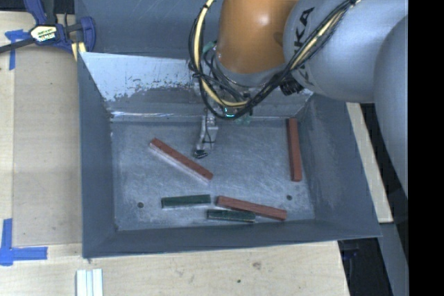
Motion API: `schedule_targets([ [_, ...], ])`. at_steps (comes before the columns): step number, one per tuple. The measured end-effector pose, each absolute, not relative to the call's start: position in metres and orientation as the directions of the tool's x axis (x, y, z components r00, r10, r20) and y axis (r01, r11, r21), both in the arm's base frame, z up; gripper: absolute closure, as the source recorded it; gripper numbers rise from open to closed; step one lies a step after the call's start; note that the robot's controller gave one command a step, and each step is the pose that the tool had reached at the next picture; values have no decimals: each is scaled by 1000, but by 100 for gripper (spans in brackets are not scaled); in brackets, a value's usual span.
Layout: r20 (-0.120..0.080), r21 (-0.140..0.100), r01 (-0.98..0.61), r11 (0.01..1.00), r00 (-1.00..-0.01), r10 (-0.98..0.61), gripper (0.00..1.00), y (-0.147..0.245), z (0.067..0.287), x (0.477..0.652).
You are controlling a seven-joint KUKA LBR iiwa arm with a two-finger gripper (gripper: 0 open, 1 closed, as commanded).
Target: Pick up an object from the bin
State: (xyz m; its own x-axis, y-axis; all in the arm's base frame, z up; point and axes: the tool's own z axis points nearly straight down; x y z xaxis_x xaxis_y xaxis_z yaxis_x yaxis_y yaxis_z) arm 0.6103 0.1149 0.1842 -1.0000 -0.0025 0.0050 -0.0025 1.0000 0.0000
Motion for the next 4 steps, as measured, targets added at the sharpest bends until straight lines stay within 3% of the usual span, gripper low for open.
schedule_targets([
  [1,-3,1,0,1000,-1000,0,0,114,189,612],
  [2,-11,2,10,1000,-1000,10,0,122,147,600],
  [3,3,3,-82,997,-997,-82,100,121,73,602],
  [4,2,3,-82,997,-997,-82,100,121,74,602],
])
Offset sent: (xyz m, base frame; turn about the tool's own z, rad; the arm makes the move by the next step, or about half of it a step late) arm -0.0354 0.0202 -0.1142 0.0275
